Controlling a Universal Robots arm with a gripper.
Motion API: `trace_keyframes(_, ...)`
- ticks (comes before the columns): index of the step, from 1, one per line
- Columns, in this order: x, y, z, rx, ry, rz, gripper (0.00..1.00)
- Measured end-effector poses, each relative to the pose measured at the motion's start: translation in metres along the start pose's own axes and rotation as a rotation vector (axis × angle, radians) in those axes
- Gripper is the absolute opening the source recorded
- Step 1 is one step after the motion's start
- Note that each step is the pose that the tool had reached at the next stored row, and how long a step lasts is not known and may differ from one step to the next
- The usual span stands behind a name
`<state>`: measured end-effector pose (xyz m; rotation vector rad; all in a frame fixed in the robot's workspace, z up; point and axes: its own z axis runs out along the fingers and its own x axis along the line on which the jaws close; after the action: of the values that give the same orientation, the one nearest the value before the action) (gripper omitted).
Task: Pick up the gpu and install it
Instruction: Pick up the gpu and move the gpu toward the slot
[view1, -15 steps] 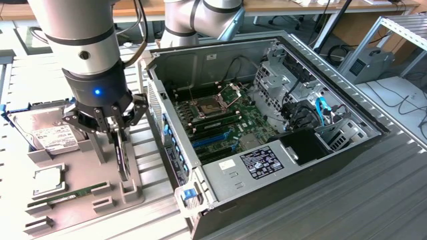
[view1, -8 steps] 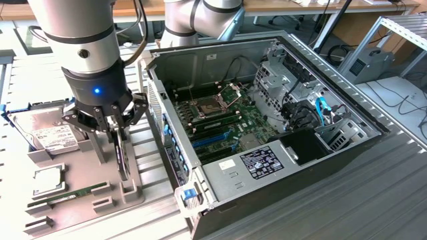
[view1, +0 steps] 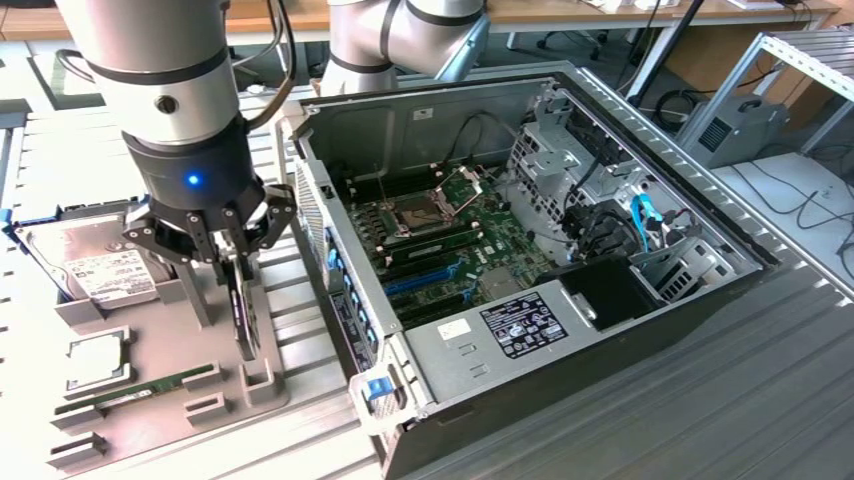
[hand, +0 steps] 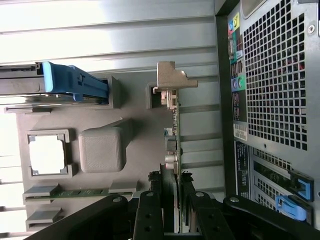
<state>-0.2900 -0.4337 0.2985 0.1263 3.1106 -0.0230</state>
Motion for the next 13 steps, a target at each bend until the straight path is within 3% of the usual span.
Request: trace_keyframes(13,-0.0002,-0.0001,-0.0059,0.0,0.0,0.0,0.27)
